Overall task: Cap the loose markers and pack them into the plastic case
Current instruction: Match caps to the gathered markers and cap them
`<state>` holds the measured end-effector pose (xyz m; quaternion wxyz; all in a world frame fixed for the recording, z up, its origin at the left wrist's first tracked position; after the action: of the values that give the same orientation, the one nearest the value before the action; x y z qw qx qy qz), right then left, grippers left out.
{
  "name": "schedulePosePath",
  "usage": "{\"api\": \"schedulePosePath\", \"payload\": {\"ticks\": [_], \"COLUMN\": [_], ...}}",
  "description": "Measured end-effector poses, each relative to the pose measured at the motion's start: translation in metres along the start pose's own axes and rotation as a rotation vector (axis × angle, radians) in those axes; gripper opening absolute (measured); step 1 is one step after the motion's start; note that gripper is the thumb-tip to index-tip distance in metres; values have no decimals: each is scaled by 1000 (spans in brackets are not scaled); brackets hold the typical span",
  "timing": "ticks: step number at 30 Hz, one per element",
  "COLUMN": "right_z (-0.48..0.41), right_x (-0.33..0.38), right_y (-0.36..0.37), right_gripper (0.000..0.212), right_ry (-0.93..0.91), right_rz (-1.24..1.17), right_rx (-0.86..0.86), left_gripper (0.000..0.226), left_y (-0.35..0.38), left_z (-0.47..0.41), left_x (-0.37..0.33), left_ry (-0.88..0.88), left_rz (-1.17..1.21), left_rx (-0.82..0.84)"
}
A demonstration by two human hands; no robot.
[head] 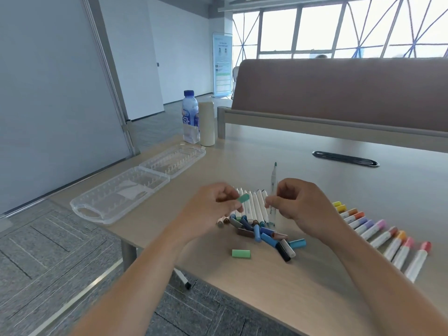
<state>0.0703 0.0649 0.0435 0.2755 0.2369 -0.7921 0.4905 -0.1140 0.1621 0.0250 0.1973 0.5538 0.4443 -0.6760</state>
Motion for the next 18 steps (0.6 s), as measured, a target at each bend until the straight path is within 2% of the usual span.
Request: {"api": "schedulePosePath", "payload": {"ticks": [4, 8, 12, 18], "right_z": [1, 2, 2, 2], "right_x": [3, 3, 2, 1], "right_y": [2, 5, 7, 8], "right_gripper": [12, 6, 13, 7], "right_ry": [-8, -23, -22, -12], "right_rz": [-61, -69, -23, 10], "right_rx": [82, 133, 143, 153], "left_gripper": [17, 19, 22, 26], "left_y": [1, 3, 4, 4], "left_z": [-14, -23, -26, -28], "left_x": [-5, -5, -1, -1], "left_ry": [20, -4, 0, 39], "left_rz": [368, 615, 692, 618], "left_rx": [-35, -76, -81, -91]}}
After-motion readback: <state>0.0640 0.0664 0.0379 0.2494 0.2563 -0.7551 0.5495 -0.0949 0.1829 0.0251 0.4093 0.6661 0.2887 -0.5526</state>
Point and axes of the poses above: each hand's wrist, its own z-axis away from the middle knuckle, its own y-axis out of the palm, x = y × z, the point moved 2 cm from there along -z, towards the middle knuckle, and after that the axes turned 9 degrees about -y, right-handed, at the moved point
